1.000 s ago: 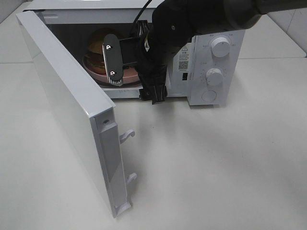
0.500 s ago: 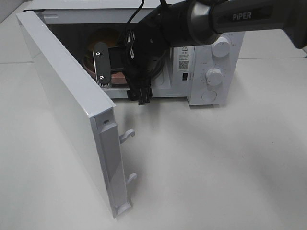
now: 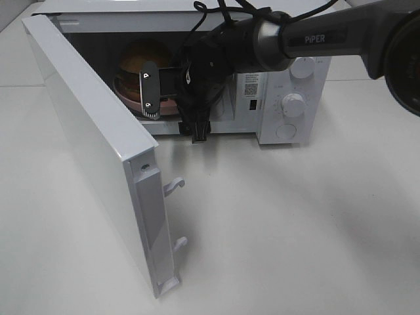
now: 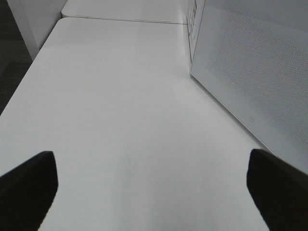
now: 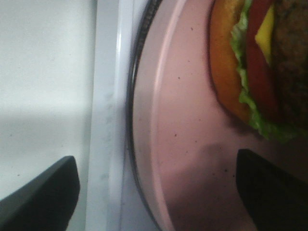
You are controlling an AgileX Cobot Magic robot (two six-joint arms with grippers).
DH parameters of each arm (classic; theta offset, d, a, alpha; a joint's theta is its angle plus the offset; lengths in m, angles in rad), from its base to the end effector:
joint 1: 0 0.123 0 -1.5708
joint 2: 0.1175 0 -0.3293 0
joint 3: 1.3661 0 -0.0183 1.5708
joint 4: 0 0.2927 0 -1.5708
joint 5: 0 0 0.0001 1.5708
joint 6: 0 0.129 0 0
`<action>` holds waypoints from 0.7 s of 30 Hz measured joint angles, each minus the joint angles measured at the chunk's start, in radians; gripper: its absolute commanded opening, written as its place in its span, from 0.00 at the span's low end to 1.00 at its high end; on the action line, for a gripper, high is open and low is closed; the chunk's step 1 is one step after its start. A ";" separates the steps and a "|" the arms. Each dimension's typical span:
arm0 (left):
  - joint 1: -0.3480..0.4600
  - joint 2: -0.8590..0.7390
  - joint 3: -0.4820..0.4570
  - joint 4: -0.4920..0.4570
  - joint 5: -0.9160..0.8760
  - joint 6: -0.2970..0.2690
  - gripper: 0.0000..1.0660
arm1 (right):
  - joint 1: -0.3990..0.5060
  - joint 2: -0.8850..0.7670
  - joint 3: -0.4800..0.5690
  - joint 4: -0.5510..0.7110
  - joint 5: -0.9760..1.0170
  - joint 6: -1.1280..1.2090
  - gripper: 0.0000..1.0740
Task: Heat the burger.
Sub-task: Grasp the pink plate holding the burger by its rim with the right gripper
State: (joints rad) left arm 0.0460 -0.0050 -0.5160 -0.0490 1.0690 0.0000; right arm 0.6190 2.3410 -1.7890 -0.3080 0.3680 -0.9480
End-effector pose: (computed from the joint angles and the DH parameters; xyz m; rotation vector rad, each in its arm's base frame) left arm 0.0182 -0.0047 0.2849 -0.0436 2.0303 -0.0295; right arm 0.5074 0.3442 0.1225 -1.9074 1.4947 -0.4177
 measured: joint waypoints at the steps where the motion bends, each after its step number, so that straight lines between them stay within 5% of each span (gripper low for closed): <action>1: 0.000 0.000 0.000 0.000 0.000 0.000 0.94 | -0.001 0.005 -0.003 0.005 -0.006 0.000 0.71; 8: 0.000 0.000 0.000 0.003 0.000 0.006 0.94 | -0.003 0.011 -0.009 0.010 -0.007 0.000 0.56; 10: 0.000 0.000 0.000 0.003 0.000 0.000 0.94 | -0.003 0.011 -0.010 0.015 0.003 0.000 0.37; 13: 0.000 0.000 0.000 0.003 0.000 0.000 0.94 | -0.003 0.011 -0.010 0.017 0.012 0.000 0.31; 14: 0.000 0.000 0.000 0.003 0.000 0.000 0.94 | -0.001 0.011 -0.010 0.023 0.031 0.000 0.19; 18: 0.000 0.000 0.000 0.004 0.000 0.000 0.94 | 0.004 0.011 -0.010 0.034 0.041 -0.001 0.00; 21: 0.000 0.000 0.000 0.004 0.000 0.006 0.94 | 0.003 0.011 -0.010 0.032 0.032 -0.003 0.00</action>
State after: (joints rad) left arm 0.0460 -0.0050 -0.5160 -0.0450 1.0690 0.0060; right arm 0.6220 2.3520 -1.7990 -0.2760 0.4000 -0.9510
